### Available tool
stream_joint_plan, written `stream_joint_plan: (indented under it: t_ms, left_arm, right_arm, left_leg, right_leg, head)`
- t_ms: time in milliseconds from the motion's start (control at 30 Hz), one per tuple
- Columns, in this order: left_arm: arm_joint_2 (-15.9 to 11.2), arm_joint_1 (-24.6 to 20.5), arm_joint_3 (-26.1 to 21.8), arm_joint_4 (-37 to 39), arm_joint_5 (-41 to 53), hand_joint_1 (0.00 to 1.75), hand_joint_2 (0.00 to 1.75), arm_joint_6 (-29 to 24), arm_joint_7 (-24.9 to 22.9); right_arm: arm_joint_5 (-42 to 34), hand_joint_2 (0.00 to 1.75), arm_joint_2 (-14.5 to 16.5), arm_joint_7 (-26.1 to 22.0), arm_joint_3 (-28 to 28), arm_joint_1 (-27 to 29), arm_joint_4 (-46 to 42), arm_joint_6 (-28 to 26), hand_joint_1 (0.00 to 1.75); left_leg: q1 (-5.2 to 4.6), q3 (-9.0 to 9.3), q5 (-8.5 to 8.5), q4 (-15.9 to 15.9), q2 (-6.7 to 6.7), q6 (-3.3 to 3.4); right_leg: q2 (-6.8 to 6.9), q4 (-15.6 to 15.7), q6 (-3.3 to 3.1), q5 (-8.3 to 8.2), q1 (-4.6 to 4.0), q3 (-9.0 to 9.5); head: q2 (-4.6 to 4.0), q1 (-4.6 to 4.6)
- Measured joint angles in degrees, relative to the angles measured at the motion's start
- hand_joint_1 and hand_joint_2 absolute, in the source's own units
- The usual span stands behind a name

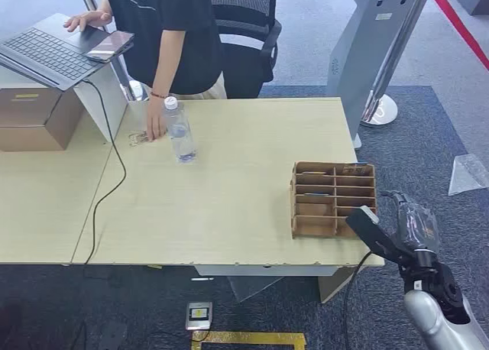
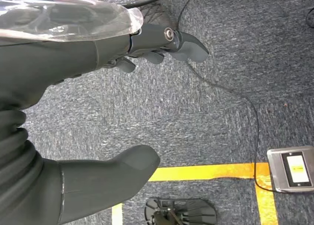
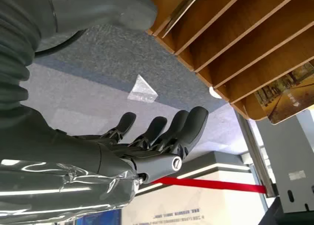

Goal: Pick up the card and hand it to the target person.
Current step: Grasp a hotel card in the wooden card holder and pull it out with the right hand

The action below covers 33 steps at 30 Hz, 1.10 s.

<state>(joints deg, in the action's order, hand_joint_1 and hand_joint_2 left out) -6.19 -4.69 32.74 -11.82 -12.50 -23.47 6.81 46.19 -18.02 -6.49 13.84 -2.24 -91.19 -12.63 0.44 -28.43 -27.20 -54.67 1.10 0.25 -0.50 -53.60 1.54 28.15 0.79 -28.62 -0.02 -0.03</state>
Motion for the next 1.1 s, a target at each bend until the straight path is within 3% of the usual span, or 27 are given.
stream_joint_plan:
  t_ms: [1100]
  left_arm:
    - [0.08, -0.03, 0.0, 0.0, -0.11, 0.0, 1.75, 0.01, 0.01]
  right_arm:
    - [5.14, 1.75, 0.43, 0.72, 3.68, -2.59, 5.06, 0.45, 0.62]
  left_leg:
    - [0.0, 0.0, 0.0, 0.0, 0.0, 0.0]
  right_leg:
    - [0.0, 0.0, 0.0, 0.0, 0.0, 0.0]
  head:
    - [0.0, -0.01]
